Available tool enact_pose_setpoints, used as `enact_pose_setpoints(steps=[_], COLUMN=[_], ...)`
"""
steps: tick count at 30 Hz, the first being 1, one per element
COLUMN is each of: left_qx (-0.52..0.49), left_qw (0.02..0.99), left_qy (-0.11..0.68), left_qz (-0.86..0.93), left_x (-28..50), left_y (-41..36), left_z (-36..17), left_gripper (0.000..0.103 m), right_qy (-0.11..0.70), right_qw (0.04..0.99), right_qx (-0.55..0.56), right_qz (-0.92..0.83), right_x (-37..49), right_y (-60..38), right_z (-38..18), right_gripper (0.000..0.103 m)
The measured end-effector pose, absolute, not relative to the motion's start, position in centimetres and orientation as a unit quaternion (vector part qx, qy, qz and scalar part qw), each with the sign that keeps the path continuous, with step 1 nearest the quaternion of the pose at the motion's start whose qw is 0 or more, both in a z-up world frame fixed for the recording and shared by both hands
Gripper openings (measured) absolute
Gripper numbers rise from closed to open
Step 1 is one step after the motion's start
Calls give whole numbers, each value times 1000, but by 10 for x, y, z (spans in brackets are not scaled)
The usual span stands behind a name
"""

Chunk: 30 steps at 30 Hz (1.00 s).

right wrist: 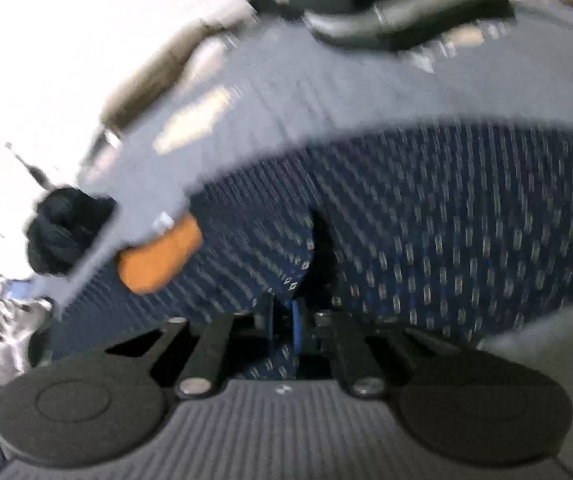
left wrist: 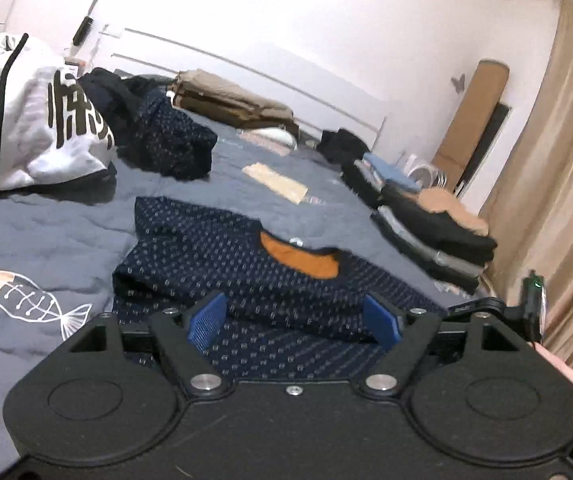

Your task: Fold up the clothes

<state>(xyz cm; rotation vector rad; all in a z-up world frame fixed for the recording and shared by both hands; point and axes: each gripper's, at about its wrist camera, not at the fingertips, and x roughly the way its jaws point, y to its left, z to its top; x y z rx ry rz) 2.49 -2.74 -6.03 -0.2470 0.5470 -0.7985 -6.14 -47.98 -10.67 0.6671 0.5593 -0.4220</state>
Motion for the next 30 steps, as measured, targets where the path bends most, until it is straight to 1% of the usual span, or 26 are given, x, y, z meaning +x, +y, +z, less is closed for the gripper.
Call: enact_pose_setpoints(steps=[2,3,9,10,11,12,14,17,18,20,24,26,30], left_qx=[-114,-108,-75,-70,-68,-66,-64,-66,-66,-61,-52,-43,-41], left_qw=[879,880,882,881,880,879,877,874,873,874,872,873,868], left_qy=[261,262,273,272,271,271,271,274,275,276,277,276,276], left_qz=[-383,-380,-377,-380,-383,-386,-392,-396,-397,-396,-400,-400,-411], left_x=[26,26,24,23,22,21,19,17,17,16,14,13,9], left_y=[-27,-28,-35,-37,-38,-38,-40,-42,-42,-43,-47,-50,-55], left_z=[-60,-61,-66,-66,-66,-66,-66,-66,-66,-66,-67,-67,-67], left_gripper=[75,75,75,75,75,75,75,75,75,75,75,75,75], right_qy=[261,271,386,383,378,372,350,306,296,314,375,365,304], right_qw=[887,890,864,864,865,865,875,898,903,901,882,886,897], right_qx=[323,303,225,222,217,212,205,198,196,199,183,185,217], right_qz=[-203,-206,-232,-238,-250,-262,-266,-248,-242,-225,-219,-218,-237], right_x=[-64,-62,-33,-35,-40,-44,-49,-53,-52,-39,-22,-30,-73], right_y=[-480,-479,-474,-472,-469,-466,-458,-445,-441,-441,-443,-442,-454], right_z=[-107,-105,-137,-134,-128,-121,-110,-96,-93,-101,-128,-127,-100], right_gripper=[7,7,14,17,23,25,38,45,45,46,46,46,46])
